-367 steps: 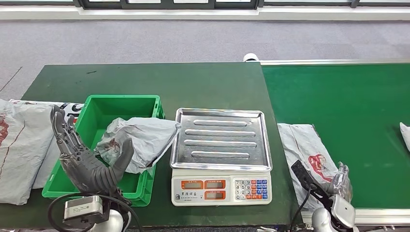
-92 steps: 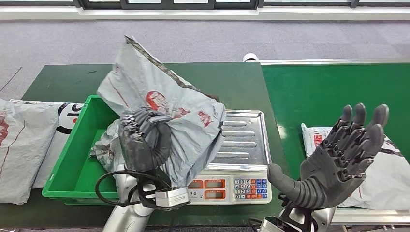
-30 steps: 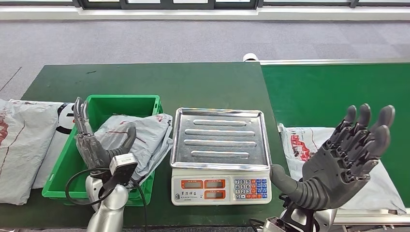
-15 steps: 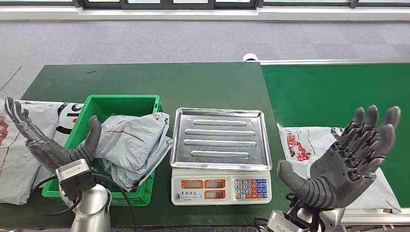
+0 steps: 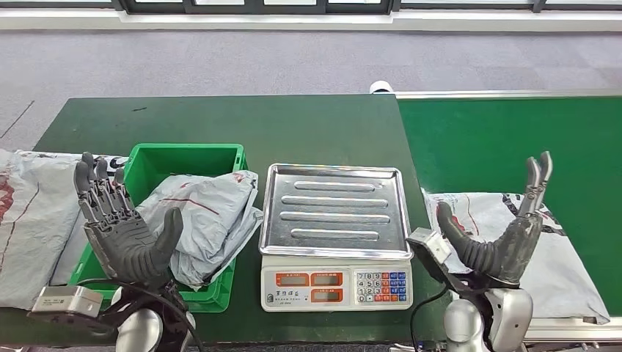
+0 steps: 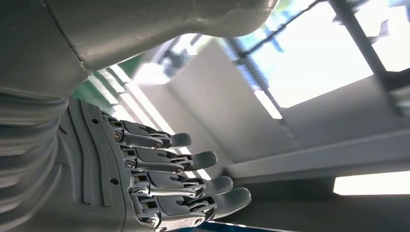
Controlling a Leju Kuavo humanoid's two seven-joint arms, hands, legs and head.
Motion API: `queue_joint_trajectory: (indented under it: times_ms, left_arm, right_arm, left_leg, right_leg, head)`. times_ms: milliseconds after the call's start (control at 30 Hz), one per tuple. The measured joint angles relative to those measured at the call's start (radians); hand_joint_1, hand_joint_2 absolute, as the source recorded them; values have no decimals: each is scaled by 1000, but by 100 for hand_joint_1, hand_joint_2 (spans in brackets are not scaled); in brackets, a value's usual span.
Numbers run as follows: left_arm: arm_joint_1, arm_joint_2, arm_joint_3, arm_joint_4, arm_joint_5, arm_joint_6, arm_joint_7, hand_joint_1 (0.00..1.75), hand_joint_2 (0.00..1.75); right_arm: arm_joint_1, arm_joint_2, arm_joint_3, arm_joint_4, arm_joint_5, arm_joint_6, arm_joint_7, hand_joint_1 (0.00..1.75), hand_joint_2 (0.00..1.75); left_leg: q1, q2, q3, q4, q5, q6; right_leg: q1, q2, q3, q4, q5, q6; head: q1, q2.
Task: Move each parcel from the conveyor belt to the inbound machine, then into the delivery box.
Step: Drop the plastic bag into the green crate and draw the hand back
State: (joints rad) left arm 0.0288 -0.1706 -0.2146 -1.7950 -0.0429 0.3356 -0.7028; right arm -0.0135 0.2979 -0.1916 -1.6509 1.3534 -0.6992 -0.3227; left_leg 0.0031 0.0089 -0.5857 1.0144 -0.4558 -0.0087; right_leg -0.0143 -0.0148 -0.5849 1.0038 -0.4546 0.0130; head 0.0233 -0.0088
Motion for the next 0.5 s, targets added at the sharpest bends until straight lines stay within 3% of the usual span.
queue_joint_trajectory:
  times_ms: [167,367,500]
  left_arm:
    - [18,26,-40,-43,-9,-24,0,0,175]
    - [26,42,-62,-65,-12,-29,0,0,175]
    - [28,51,-79,-74,-35,-33,0,0,175]
  right_arm:
    - [-9,-14,-69,43,26,0,66,0,175]
    - [-12,-25,-101,72,34,-1,86,0,175]
    - [-18,-45,-116,96,81,-1,179,0,175]
  left_leg:
    - [0,1,0,0,0,0]
    - [0,1,0,0,0,0]
    - [0,1,0,0,0,0]
  right_leg:
    - [0,1,-1,0,0,0]
    - [0,1,-1,0,-1,-1]
    - [0,1,-1,0,0,-1]
  head:
    - [0,0]
    - [0,0]
    - [0,0]
